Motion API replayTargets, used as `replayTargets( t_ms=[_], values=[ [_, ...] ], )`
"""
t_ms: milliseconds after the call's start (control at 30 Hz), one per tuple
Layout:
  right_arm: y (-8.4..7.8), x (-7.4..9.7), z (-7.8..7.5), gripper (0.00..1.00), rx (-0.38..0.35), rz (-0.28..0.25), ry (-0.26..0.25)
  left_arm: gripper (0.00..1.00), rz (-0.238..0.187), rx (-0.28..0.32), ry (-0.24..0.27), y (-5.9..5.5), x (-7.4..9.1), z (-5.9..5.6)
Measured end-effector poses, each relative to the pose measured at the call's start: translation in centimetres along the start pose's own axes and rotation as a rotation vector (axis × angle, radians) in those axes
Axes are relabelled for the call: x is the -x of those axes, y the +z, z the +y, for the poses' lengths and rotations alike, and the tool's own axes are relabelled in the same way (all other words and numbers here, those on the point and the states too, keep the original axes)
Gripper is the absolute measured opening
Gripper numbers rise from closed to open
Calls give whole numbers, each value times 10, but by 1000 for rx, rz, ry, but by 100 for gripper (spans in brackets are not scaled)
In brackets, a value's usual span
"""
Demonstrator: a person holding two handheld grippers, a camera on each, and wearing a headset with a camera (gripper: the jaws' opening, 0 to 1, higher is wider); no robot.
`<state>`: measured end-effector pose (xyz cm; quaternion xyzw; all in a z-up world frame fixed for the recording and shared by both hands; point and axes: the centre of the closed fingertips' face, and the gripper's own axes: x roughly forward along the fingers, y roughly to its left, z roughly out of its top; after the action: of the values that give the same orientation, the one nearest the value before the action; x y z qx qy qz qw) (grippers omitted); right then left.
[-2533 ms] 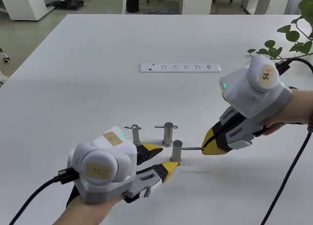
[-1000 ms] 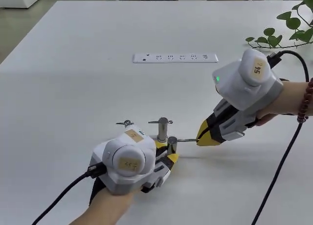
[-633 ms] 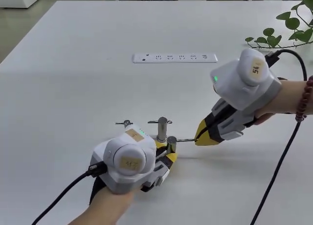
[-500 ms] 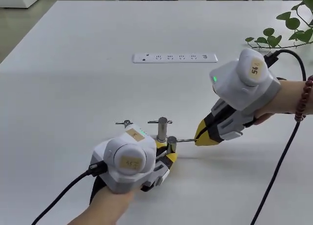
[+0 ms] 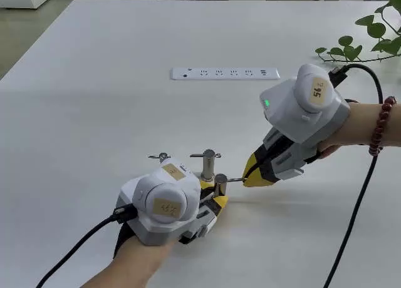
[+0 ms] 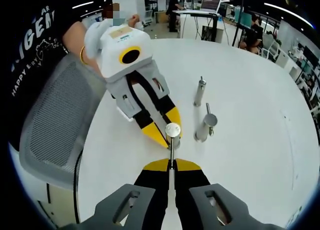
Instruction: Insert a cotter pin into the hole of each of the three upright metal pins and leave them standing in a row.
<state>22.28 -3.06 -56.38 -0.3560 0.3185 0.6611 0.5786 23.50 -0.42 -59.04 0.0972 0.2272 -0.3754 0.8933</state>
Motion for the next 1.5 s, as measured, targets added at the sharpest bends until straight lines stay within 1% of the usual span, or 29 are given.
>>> replayTargets(
  t_ms=[133,433,600,667,733,800,867,967,1100,1233,1500],
  values=[
    [1,-2,-1,0,0,-1,-2,10,1,16,-3,0,-1,0],
    [9,-9,-1,0,-8,-26,-7,10,-1,12,-5,0,-1,0],
    [13,-10,0,0,-48,-48,-9,10,1,14,-2,-1,-2,0],
    [14,-7,-3,1,-80,-77,-17,10,1,14,-2,-1,-3,0],
    [13,-4,-4,6,-96,-74,-23,10,3,14,-3,-2,-3,0],
    [11,-1,-3,6,-91,-70,-29,10,3,13,-3,-2,-3,0],
    [10,3,-2,6,-105,-74,-38,10,2,15,-4,-2,-3,0],
    [9,6,-2,4,-112,-78,-50,10,3,15,-4,-2,-2,0],
    [9,6,0,0,-115,-78,-51,10,3,22,-4,-2,-2,0],
    [10,2,2,0,-112,-70,-48,10,4,27,-9,-2,-3,0],
    [14,0,0,0,-107,-77,-49,10,3,38,-15,-2,-3,0]
  ],
)
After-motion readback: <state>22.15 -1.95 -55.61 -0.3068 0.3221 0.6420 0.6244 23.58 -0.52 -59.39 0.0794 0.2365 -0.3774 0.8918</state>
